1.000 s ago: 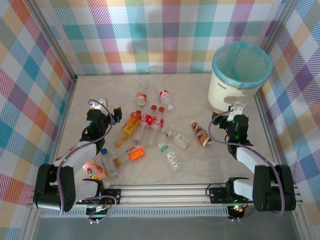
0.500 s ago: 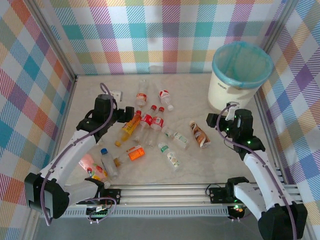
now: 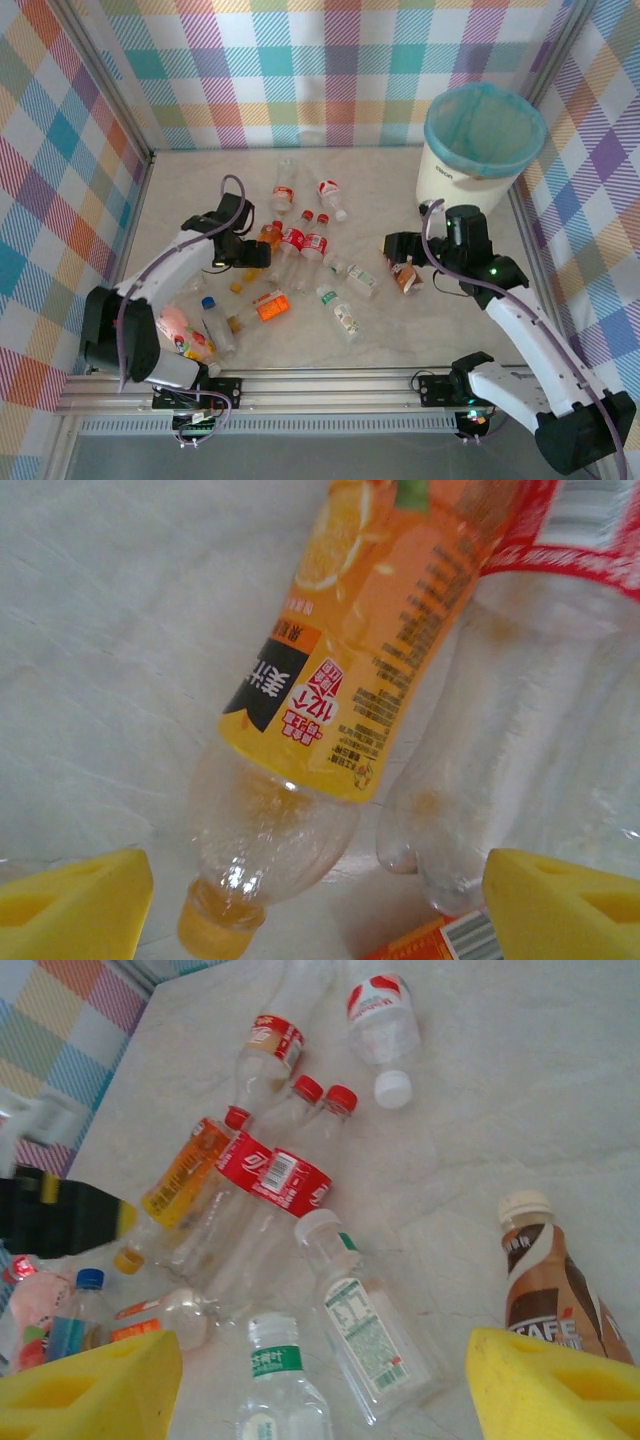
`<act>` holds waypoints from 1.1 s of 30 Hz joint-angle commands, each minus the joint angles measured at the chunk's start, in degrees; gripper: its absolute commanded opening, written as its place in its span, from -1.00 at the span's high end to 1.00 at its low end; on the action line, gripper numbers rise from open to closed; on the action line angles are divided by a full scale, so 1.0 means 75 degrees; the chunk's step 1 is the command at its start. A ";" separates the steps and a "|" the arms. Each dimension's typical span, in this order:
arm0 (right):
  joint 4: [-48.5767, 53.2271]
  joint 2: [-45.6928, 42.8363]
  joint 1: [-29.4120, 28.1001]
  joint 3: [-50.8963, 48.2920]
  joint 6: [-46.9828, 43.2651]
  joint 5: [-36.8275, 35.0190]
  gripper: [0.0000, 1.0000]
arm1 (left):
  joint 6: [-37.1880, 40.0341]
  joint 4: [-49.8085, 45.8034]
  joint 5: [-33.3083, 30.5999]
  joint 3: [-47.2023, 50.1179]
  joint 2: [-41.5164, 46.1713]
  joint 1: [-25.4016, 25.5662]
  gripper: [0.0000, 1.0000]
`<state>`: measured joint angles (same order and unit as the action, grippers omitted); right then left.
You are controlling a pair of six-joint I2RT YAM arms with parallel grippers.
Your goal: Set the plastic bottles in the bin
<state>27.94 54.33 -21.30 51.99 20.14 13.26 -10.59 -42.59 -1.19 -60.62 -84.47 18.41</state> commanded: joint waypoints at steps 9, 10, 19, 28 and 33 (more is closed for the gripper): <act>-0.0210 0.0027 -0.0148 0.0686 -0.0190 0.0073 -0.55 | 0.0435 -0.0486 0.0208 -0.0504 -0.1108 -0.0461 -0.65; -0.0270 0.0022 -0.0148 0.0692 -0.0184 0.0061 -0.56 | 0.0481 -0.0496 0.0142 -0.0546 -0.1143 -0.0495 -0.65; -0.0237 0.0285 -0.0148 0.0991 -0.0264 0.0049 -0.59 | 0.0773 -0.0530 0.0170 -0.0844 -0.1798 -0.0626 -0.61; -0.0211 0.0429 -0.0145 0.1210 -0.0276 0.0014 -0.63 | 0.0918 -0.0658 0.0273 -0.1110 -0.2356 -0.0639 -0.35; -0.0186 0.0523 -0.0145 0.1435 -0.0273 -0.0021 -0.63 | 0.0978 -0.0684 -0.0023 -0.1152 -0.2135 -0.0662 -0.22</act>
<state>26.70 57.87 -22.11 60.03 18.81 13.54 -4.23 -46.41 0.36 -68.42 -100.71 14.37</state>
